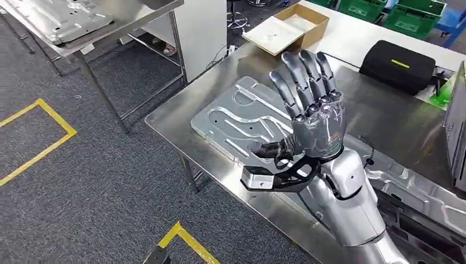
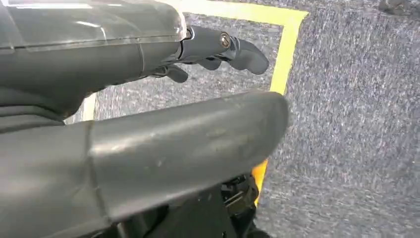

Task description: Take the parts from the cabinet and place them on the table.

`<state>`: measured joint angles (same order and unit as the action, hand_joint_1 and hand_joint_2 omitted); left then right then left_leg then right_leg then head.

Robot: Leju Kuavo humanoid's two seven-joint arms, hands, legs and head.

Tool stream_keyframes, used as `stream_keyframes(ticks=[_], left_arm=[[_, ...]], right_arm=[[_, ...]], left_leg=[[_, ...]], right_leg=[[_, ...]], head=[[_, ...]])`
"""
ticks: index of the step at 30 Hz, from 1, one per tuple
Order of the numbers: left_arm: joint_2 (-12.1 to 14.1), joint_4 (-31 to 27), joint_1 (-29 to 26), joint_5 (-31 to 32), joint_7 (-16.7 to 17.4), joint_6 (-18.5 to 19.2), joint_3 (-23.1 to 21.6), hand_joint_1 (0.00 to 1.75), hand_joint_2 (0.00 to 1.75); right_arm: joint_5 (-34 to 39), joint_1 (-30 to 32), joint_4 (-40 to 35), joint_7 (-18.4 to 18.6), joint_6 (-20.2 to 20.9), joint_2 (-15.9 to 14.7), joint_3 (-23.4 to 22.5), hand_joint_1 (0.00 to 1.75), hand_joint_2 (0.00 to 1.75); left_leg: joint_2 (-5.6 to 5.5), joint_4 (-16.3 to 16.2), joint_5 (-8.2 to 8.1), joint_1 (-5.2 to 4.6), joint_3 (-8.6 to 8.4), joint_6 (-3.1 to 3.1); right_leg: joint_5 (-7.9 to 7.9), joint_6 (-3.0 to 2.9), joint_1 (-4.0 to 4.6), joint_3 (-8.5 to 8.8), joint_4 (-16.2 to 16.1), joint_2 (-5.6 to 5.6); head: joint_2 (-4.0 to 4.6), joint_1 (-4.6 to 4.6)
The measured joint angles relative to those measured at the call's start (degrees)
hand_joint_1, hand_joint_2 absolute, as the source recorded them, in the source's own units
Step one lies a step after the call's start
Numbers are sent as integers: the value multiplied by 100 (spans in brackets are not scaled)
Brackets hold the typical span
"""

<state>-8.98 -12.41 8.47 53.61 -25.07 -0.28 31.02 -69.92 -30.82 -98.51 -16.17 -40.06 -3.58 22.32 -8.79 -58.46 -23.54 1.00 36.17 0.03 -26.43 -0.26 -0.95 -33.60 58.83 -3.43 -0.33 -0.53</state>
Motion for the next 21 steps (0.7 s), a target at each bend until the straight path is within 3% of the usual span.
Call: stream_keyframes(ticks=[1,2,3,5,6,7,9,10,11,12,15,16,17,18,20,21], left_arm=[[26,0,-15,0,-2,-20,0,0,0],[33,0,-7,-4,-7,-35,0,0,0],[52,0,20,-9,-15,-55,0,0,0],[76,0,66,-22,-28,-68,0,0,0],[85,0,69,-26,-37,-70,0,0,0],[103,0,62,-28,-44,-72,0,0,0],[153,0,55,-31,-48,-72,0,0,0],[186,0,55,-35,-48,-72,0,0,0],[192,0,59,-35,-48,-70,0,0,0],[197,0,53,-37,-52,-72,0,0,0],[234,0,-33,-37,-48,-81,2,0,0],[236,0,-54,-35,-42,-81,2,0,0],[236,0,-49,-35,-35,-81,2,0,0],[238,0,-31,-35,-33,-81,2,0,0],[236,0,-18,-35,-31,-81,0,0,0],[236,0,-25,-35,-31,-81,0,0,0]], right_arm=[[0,-30,-4,-5,2,31,0,0,0],[-7,-44,-15,-11,0,63,0,0,0],[-7,-58,-28,-13,0,76,0,0,0],[-11,-59,-35,-15,2,78,2,0,0],[-33,-61,-35,-15,0,81,2,0,0],[-44,-60,-35,-15,0,94,2,0,0],[-81,-60,-48,-11,0,111,2,0,0],[-131,-59,-66,-4,0,127,2,0,0],[-146,-55,-83,-4,0,129,2,0,0],[-146,-45,-105,-5,0,129,2,0,0],[-182,20,-149,-42,0,142,2,0,0],[-219,27,-162,-55,0,142,0,0,0],[-238,41,-170,-57,0,142,0,0,0],[-238,58,-186,-57,-2,142,-7,0,0],[-238,128,-186,-57,-2,142,-15,0,0],[-238,162,-186,-57,-2,142,-15,0,0]], left_leg=[[224,-79,-50,7,9,7],[532,-284,-205,-28,94,41],[678,-648,-421,-25,269,61],[796,-1494,-784,-13,672,93],[816,-1677,-807,-9,753,105],[837,-1592,-703,-3,697,109],[924,-775,-265,1,240,96],[1077,-282,-79,-1,-41,71],[1324,-104,-192,-74,-125,30],[1226,-74,-143,-80,-109,-37],[1033,-54,-134,-81,-90,-122],[984,-6,-105,-34,-129,-170],[932,-1,-99,-33,-129,-190],[893,-1,-92,-34,-123,-213],[759,-3,-96,-38,-119,-238],[688,-5,-96,-41,-120,-238]], right_leg=[[25,-36,-28,33,-47,101],[22,-55,-20,50,-61,156],[8,-90,-7,54,-56,251],[-9,-106,15,49,-37,445],[-18,-105,18,44,-27,527],[-33,-101,18,46,-19,609],[-69,-76,17,66,5,759],[-93,-52,19,84,18,824],[-115,-18,59,81,30,875],[-126,3,79,77,48,915],[-140,68,88,129,12,1075],[-206,128,44,127,56,955],[-328,147,26,73,213,668],[-540,155,22,-85,552,501],[-931,171,21,-549,1479,376],[-966,167,21,-707,1753,367]], head=[[0,-2],[0,20],[0,26],[0,26],[0,26],[0,26],[0,29],[0,26],[0,29],[0,18],[0,24],[0,22],[0,22],[0,18],[0,20],[0,20]])
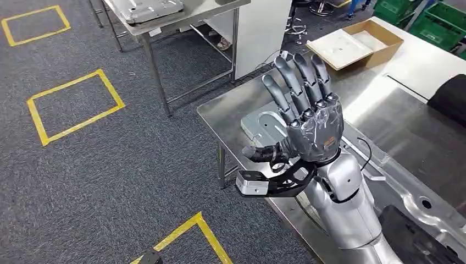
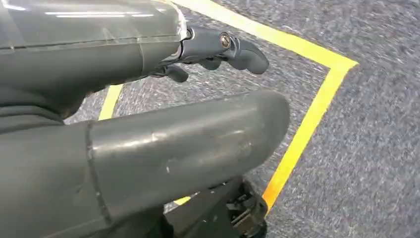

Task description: Take the parts from the cabinet and place them on the table.

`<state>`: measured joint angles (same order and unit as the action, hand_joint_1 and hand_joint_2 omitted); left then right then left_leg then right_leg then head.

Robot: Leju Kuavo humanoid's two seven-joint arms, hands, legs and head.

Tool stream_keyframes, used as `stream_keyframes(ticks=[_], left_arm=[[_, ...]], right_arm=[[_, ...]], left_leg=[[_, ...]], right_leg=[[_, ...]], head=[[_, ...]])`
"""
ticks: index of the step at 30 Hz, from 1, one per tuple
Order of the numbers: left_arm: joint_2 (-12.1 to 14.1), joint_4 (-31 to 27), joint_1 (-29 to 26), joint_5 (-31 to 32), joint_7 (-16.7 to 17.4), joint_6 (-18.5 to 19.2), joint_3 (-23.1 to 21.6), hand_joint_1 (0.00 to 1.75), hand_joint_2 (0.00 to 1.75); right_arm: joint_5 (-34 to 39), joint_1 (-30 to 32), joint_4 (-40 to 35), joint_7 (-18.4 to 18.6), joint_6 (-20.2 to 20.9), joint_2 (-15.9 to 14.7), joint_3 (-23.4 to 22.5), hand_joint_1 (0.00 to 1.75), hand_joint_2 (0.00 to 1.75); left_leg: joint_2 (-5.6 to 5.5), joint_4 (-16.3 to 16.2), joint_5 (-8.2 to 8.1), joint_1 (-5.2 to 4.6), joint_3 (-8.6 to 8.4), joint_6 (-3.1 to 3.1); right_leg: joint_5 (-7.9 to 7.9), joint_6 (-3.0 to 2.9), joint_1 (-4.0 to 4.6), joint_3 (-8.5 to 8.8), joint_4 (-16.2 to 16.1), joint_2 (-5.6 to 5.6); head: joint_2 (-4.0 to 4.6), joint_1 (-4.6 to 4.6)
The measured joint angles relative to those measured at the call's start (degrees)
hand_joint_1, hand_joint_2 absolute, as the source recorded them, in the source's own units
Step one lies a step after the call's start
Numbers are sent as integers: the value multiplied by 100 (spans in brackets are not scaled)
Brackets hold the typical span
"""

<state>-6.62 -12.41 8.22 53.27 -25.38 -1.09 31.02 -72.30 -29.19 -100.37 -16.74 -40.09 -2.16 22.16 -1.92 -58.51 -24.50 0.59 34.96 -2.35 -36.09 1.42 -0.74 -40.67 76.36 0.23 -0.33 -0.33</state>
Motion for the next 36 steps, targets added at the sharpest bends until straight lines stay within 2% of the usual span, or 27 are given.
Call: stream_keyframes(ticks=[1,2,3,4,5,6,9,10,11,12,14,15,16,17,19,20,21,25,26,27,28,30,31,32,34,35,36], left_arm=[[2,0,-13,0,0,0,2,0,0],[2,0,-20,-2,4,0,2,0,0],[2,0,-17,-4,9,0,2,0,0],[0,0,-8,-22,7,0,2,0,0],[-18,0,-10,-37,-2,0,2,0,0],[-31,0,9,-53,-11,4,2,0,0],[-44,0,-21,-77,-44,9,2,0,0],[-42,0,-33,-90,-48,13,4,0,0],[-55,0,-54,-92,-57,13,4,0,0],[-66,0,-55,-96,-61,11,4,0,0],[-87,0,-52,-98,-70,13,4,0,0],[-101,0,-61,-103,-70,13,4,0,0],[-103,0,-77,-105,-70,13,4,0,0],[-103,0,-94,-114,-70,11,4,0,0],[-103,0,-100,-144,-68,-4,4,0,0],[-103,0,-94,-155,-68,-9,4,0,0],[-103,0,-77,-155,-68,-9,4,0,0],[-103,0,-114,-171,-63,-39,15,0,0],[-105,0,-129,-173,-66,-52,20,0,0],[-105,0,-125,-173,-70,-65,24,0,0],[-105,0,-110,-175,-70,-68,31,0,0],[-105,0,-109,-188,-72,-68,50,0,0],[-105,0,-124,-190,-72,-68,57,0,0],[-105,0,-142,-190,-68,-63,59,0,0],[-107,0,-164,-188,-41,-52,63,0,0],[-116,0,-170,-175,-35,-46,63,0,0],[-155,2,-186,-166,-24,-29,63,0,0]], right_arm=[[0,22,0,0,0,-2,0,0,0],[-2,26,0,0,0,-2,0,0,0],[-4,25,0,0,0,0,0,0,0],[-11,25,0,0,0,-2,0,0,0],[-18,22,0,0,0,-2,0,0,0],[-22,30,-2,9,0,-2,-2,0,0],[-57,24,2,15,2,-2,0,0,0],[-70,20,4,20,2,-2,0,0,0],[-70,13,11,30,4,-2,0,0,0],[-70,1,11,50,4,-2,0,0,0],[-79,-2,31,61,4,-2,0,0,0],[-81,-2,44,61,4,-2,2,0,0],[-81,-2,52,66,4,-2,2,0,0],[-76,-5,68,72,4,-2,2,0,0],[-68,-28,87,83,4,-2,7,0,0],[-66,-46,90,87,4,-2,7,0,0],[-66,-58,90,90,4,-2,7,0,0],[-66,-106,112,122,4,-2,26,0,0],[-63,-134,122,135,4,-2,42,0,0],[-57,-154,127,157,2,-2,50,0,0],[-48,-160,136,179,2,-2,50,0,0],[-28,-133,166,192,2,-4,55,0,0],[-26,-119,188,192,2,-4,57,0,0],[-28,-115,203,192,2,-4,59,0,0],[-33,-119,219,195,2,-15,61,0,0],[-50,-128,219,195,2,-15,63,0,0],[-85,-139,223,195,2,-15,81,0,0]], left_leg=[[-77,-2,0,-1,-4,0],[-153,-6,0,-3,-10,2],[-227,-9,-1,-4,-21,3],[-308,-12,-4,-5,-35,10],[-354,-12,-3,19,-23,14],[-431,-38,3,-14,13,59],[-612,22,49,54,49,181],[-608,20,40,10,70,211],[-262,-86,-32,-12,79,231],[-35,-343,-201,-10,198,249],[120,-1267,-628,28,662,284],[136,-1596,-723,38,834,301],[149,-1683,-684,49,887,314],[164,-1496,-524,60,795,323],[287,-547,-41,66,287,315],[511,-116,31,55,79,296],[580,-73,-38,-27,42,248],[303,-22,8,-8,63,92],[251,3,30,22,42,61],[212,6,40,24,47,30],[166,6,46,22,54,10],[30,5,48,5,59,-8],[-52,3,48,1,58,-8],[-131,0,48,-1,55,-8],[-290,-3,48,-8,35,-6],[-358,-4,49,-10,27,-3],[-406,-5,57,14,60,12]], right_leg=[[108,-11,0,-42,6,-5],[342,-32,0,47,-257,-19],[624,-62,0,236,-691,-51],[917,-101,2,484,-1243,-166],[995,-141,-1,622,-1617,-470],[964,-148,-15,673,-1735,-538],[964,-160,34,683,-1739,-370],[999,-196,-40,739,-1824,-290],[1014,-215,-38,789,-1877,-201],[1008,-240,-35,804,-1886,-133],[990,-264,-10,806,-1878,56],[982,-263,-8,803,-1876,140],[973,-261,-8,805,-1871,216],[958,-247,-9,809,-1864,295],[911,-214,-16,823,-1814,436],[878,-184,-1,830,-1781,492],[850,-141,46,818,-1763,534],[827,-49,47,887,-1792,730],[743,4,2,877,-1714,508],[566,9,-4,766,-1487,238],[340,10,-2,579,-1089,100],[3,11,0,141,-203,-1],[8,6,0,16,2,-8],[142,-9,0,31,-85,-12],[647,-70,3,363,-842,-71],[900,-115,11,581,-1329,-220],[934,-175,-8,713,-1635,-563]], head=[[0,0],[0,0],[0,0],[0,0],[0,0],[0,2],[0,0],[0,-4],[0,15],[0,33],[0,31],[0,33],[0,31],[0,33],[0,33],[0,31],[0,33],[0,17],[0,20],[0,15],[0,18],[0,17],[0,20],[0,17],[0,17],[0,17],[0,22]])
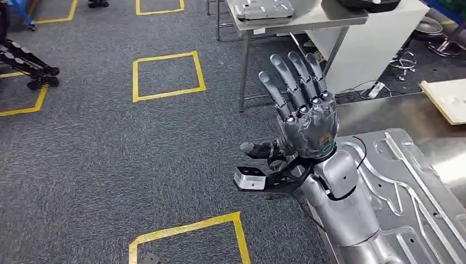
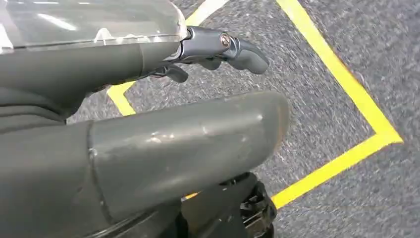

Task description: Take the parts from the cabinet and place them on the table.

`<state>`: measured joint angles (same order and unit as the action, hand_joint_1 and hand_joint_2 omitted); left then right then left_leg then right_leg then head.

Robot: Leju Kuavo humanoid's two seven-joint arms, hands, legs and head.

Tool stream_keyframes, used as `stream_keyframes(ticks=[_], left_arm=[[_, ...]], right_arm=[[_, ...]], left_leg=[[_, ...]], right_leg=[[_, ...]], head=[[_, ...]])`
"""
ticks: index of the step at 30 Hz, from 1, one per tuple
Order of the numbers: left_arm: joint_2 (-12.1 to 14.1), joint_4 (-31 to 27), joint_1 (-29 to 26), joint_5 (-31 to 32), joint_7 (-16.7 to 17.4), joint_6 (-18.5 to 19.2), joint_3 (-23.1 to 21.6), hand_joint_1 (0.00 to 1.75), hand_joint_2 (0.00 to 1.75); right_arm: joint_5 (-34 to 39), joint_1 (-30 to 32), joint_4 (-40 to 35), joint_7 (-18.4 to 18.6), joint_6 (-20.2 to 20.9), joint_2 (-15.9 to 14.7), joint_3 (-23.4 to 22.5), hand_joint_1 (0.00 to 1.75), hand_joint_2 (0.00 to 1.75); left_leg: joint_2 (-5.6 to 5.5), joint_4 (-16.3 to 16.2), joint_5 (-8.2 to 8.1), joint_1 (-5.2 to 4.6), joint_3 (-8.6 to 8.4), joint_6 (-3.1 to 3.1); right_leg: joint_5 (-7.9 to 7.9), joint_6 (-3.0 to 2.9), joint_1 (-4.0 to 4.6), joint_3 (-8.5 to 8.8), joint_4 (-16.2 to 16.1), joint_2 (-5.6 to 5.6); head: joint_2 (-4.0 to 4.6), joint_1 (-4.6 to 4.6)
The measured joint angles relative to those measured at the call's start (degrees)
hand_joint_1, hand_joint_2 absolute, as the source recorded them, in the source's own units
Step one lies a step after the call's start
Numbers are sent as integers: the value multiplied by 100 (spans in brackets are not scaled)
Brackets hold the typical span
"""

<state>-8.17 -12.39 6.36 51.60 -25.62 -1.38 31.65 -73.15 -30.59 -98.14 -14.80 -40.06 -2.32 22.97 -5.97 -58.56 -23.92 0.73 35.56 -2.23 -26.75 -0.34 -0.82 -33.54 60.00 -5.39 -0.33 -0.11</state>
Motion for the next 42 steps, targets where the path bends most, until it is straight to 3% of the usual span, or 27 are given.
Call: stream_keyframes(ticks=[1,4,5,7,9,10,11,13,14,15,17,20,22,23,25,26,27,29,30,31,35,36,37,38,40,41,42], left_arm=[[4,0,21,5,9,11,0,0,0],[0,2,-37,22,31,42,0,0,0],[20,2,-59,26,35,41,0,0,0],[22,2,-65,13,37,33,0,0,0],[22,2,-35,-4,37,33,0,0,0],[22,2,-36,-6,33,39,0,0,0],[22,2,-47,-6,33,50,2,0,0],[26,2,-72,-11,31,68,13,0,0],[26,2,-75,-19,33,72,20,0,0],[24,2,-69,-24,33,72,26,0,0],[22,2,-73,-24,37,83,31,0,0],[13,7,-113,-4,42,140,33,0,0],[-5,9,-122,-6,44,153,33,0,0],[-13,9,-102,-6,48,155,33,0,0],[-27,9,-89,-6,48,164,33,0,0],[-29,9,-92,-4,53,164,33,0,0],[-29,9,-95,-4,61,162,33,0,0],[-31,9,-82,-4,66,155,33,0,0],[-35,9,-70,-4,68,153,33,0,0],[-44,9,-56,-4,74,153,33,0,0],[-42,9,-21,-4,109,153,39,0,0],[-35,9,-20,-4,116,151,44,0,0],[-35,9,-16,-4,129,149,44,0,0],[-35,9,-1,-4,133,149,44,0,0],[-35,9,12,-4,136,151,44,0,0],[-37,9,6,-4,138,149,44,0,0],[-37,9,-7,-4,142,151,44,0,0]], right_arm=[[-26,-3,2,13,0,0,20,0,0],[-135,-3,13,46,0,4,83,0,0],[-144,-2,13,55,2,13,111,0,0],[-184,-15,13,85,2,24,149,0,0],[-219,-4,24,103,2,24,173,0,0],[-223,-5,37,103,2,26,190,0,0],[-232,-6,48,118,2,28,219,0,0],[-295,-11,70,131,2,33,254,0,0],[-306,-21,72,138,2,39,269,0,0],[-311,-36,74,146,2,50,278,0,0],[-326,-52,85,164,2,52,293,0,0],[-324,-55,105,175,2,52,308,0,0],[-308,-71,105,181,-2,52,313,0,0],[-297,-70,107,186,-2,52,313,0,0],[-297,-42,129,186,-2,37,313,0,0],[-297,-31,144,186,-2,31,313,0,0],[-297,-32,155,188,0,26,313,0,0],[-297,-46,158,188,-2,26,313,0,0],[-297,-56,158,188,-2,26,313,0,0],[-297,-58,164,190,0,22,313,0,0],[-300,-77,182,192,0,17,315,0,0],[-297,-85,182,192,0,17,315,0,0],[-295,-89,184,192,0,17,315,0,0],[-295,-92,184,192,0,17,315,0,0],[-295,-75,195,192,2,15,315,0,0],[-295,-74,199,192,2,17,315,0,0],[-295,-75,199,190,2,15,315,0,0]], left_leg=[[-77,-29,13,-20,38,40],[-277,23,58,49,87,172],[-240,10,42,23,89,188],[313,-498,-288,-10,304,233],[495,-1354,-660,20,734,280],[526,-1637,-728,32,877,300],[547,-1643,-651,45,877,316],[616,-960,-248,63,505,329],[716,-450,-32,63,225,318],[991,-66,-74,29,51,295],[864,-73,-54,-15,51,183],[698,-17,-24,-5,26,89],[613,20,1,22,18,30],[555,20,5,21,24,11],[431,18,8,6,33,-8],[349,17,8,4,31,-8],[274,14,9,4,26,-7],[115,0,8,4,5,-3],[53,-6,3,6,6,5],[-2,-23,12,-15,42,44],[-281,14,88,34,130,224],[-73,-78,28,42,151,217],[247,-303,-131,1,257,235],[396,-681,-342,5,443,253],[516,-1542,-700,23,857,279],[533,-1755,-724,29,955,290],[552,-1658,-610,40,899,299]], right_leg=[[3,1,0,17,-127,-39],[-8,-7,49,49,-151,157],[33,-24,-35,105,-243,254],[30,-60,-23,155,-284,432],[13,-81,4,156,-272,632],[4,-82,6,153,-267,722],[-12,-74,6,157,-261,806],[-50,-49,0,162,-223,952],[-81,-31,-3,168,-190,1016],[-118,8,13,165,-154,1073],[-143,63,59,159,-139,1152],[-174,141,60,200,-161,1286],[-469,173,4,66,227,786],[-696,172,10,-149,680,643],[-1010,181,10,-570,1512,552],[-956,178,9,-667,1639,545],[-765,165,8,-605,1464,542],[-208,120,5,-199,554,464],[-3,88,4,-4,103,248],[-69,63,-19,33,-15,-22],[-61,32,1,94,-154,209],[-32,-9,-33,137,-207,320],[-32,-33,-27,158,-232,381],[-39,-56,-10,161,-231,469],[-56,-80,14,162,-224,659],[-64,-79,16,161,-216,748],[-78,-74,16,163,-208,828]], head=[[0,-2],[0,-9],[0,-15],[0,22],[0,20],[0,22],[0,22],[0,22],[0,24],[0,22],[0,20],[0,13],[0,13],[0,11],[0,11],[0,13],[0,11],[0,13],[0,11],[0,15],[0,13],[0,11],[0,29],[0,26],[0,26],[0,29],[0,26]])
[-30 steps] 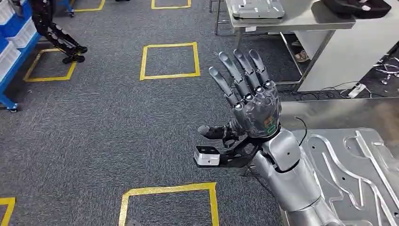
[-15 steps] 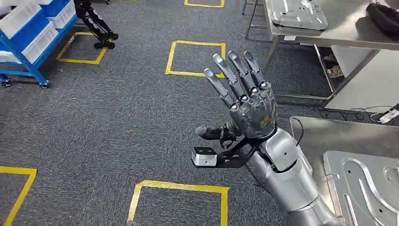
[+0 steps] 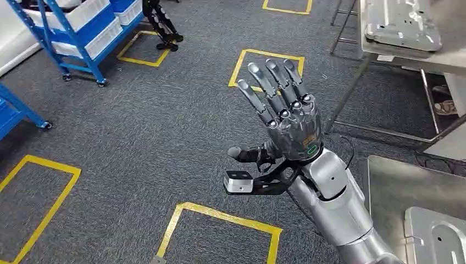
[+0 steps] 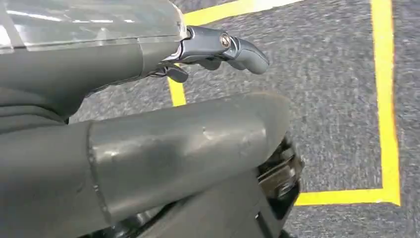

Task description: Take the parts from the cabinet and place them on the table.

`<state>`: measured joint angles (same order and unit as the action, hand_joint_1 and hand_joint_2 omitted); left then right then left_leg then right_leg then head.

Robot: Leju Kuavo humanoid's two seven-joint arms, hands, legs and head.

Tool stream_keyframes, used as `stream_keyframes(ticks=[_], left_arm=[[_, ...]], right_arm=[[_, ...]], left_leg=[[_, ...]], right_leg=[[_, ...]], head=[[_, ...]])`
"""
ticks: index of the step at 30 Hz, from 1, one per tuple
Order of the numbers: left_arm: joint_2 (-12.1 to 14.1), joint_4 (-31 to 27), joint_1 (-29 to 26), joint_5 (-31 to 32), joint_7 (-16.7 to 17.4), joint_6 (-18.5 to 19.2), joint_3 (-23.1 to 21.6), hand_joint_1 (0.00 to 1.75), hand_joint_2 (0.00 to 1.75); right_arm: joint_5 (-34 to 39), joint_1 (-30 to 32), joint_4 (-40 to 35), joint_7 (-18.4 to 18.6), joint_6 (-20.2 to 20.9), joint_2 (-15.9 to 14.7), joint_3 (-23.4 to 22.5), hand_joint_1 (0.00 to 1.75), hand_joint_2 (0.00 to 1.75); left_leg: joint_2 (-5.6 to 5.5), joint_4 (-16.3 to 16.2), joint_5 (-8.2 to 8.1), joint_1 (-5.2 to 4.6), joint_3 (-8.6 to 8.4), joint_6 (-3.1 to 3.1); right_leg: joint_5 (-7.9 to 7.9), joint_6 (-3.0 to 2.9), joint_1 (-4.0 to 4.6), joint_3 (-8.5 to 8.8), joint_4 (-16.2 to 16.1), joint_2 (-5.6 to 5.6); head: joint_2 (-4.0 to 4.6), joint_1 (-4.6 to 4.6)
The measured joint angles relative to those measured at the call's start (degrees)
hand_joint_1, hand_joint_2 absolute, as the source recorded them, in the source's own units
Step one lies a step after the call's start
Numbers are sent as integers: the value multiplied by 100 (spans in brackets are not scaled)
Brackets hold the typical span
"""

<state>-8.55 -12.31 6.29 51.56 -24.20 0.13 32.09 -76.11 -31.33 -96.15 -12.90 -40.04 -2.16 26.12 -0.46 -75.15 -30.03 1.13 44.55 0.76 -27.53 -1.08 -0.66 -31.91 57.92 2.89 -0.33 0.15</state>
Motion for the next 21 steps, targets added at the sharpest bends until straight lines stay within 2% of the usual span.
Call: stream_keyframes(ticks=[1,2,3,4,5,8,9,10,11,12,13,14,15,16,17,18,19,20,21], left_arm=[[0,0,-6,0,0,0,0,0,0],[0,0,-3,0,2,-2,0,0,0],[2,0,4,0,0,-2,0,0,0],[0,0,19,0,2,-2,0,0,0],[0,0,17,0,2,-2,2,0,0],[4,0,-6,0,2,-2,4,0,0],[4,0,-9,-2,2,-2,7,0,0],[4,0,-6,0,2,-2,9,0,0],[4,0,5,0,2,-2,11,0,0],[4,0,16,0,2,-2,11,0,0],[4,0,20,0,2,-2,13,0,0],[4,0,15,0,2,-2,15,0,0],[4,0,5,0,2,-2,20,0,0],[4,0,0,0,2,-2,26,0,0],[4,0,3,0,2,-2,28,0,0],[4,0,7,0,2,0,31,0,0],[-9,2,5,0,2,11,31,0,0],[-9,2,21,0,2,15,31,0,0],[-9,2,19,0,2,15,31,0,0]], right_arm=[[0,-2,0,0,0,2,0,0,0],[0,-3,0,-2,-2,2,0,0,0],[0,-5,0,-2,-2,2,0,0,0],[0,-6,-2,-2,-2,2,0,0,0],[0,-15,-2,-2,-2,2,0,0,0],[-2,-14,-2,-4,-2,2,2,0,0],[-2,-18,-4,-4,-2,2,2,0,0],[-2,-20,-4,-4,-2,2,4,0,0],[0,-19,-4,-4,-4,2,4,0,0],[0,-5,-2,-2,-4,-2,4,0,0],[0,16,0,-2,-4,-4,4,0,0],[0,34,4,-2,-4,-11,4,0,0],[0,47,7,-2,-4,-11,4,0,0],[0,45,7,-2,-4,-11,4,0,0],[0,37,7,-2,-4,-11,4,0,0],[-2,33,4,-2,-4,-11,4,0,0],[-2,34,4,-2,-4,-13,4,0,0],[-2,39,2,-2,-4,-15,4,0,0],[-4,37,2,-2,-4,-15,4,0,0]], left_leg=[[28,354,212,9,-197,4],[90,844,437,11,-473,-3],[247,1382,629,9,-779,-20],[429,1531,485,-72,-877,-48],[340,1577,535,-75,-849,-104],[174,1575,542,-100,-817,-177],[109,1631,574,-40,-863,-235],[67,1646,581,-42,-871,-260],[29,1646,585,-43,-868,-287],[-26,1646,584,-47,-867,-304],[-92,1645,586,-54,-863,-311],[-168,1644,586,-61,-863,-312],[-240,1643,586,-64,-867,-311],[-323,1640,586,-64,-874,-311],[-411,1634,587,-64,-887,-310],[-482,1632,582,-62,-900,-303],[-528,1632,583,-43,-888,-296],[-605,1602,593,-72,-852,-255],[-674,1613,618,-39,-813,-207]], right_leg=[[-17,12,-1,2,17,77],[-42,27,-4,8,42,143],[-78,51,-5,19,75,207],[-102,83,31,14,83,252],[-117,107,45,9,108,294],[-118,174,48,45,71,432],[-183,233,10,38,96,330],[-312,239,-8,-9,260,27],[-523,239,-21,-171,606,-140],[-747,243,-15,-411,1084,-229],[-900,246,-11,-636,1519,-264],[-939,243,-10,-812,1816,-278],[-834,234,-10,-852,1821,-283],[-583,218,-10,-754,1545,-289],[-283,196,-11,-549,1081,-325],[-12,171,-14,-324,582,-459],[39,143,-26,-202,261,-782],[30,139,-38,-155,153,-822],[-1,146,-14,-151,140,-761]], head=[[0,2],[0,2],[0,2],[0,2],[0,-2],[0,-2],[0,-2],[0,-4],[0,-4],[0,-4],[0,-4],[0,-4],[0,-4],[0,-4],[0,-4],[0,-4],[0,-4],[0,-4],[0,0]])
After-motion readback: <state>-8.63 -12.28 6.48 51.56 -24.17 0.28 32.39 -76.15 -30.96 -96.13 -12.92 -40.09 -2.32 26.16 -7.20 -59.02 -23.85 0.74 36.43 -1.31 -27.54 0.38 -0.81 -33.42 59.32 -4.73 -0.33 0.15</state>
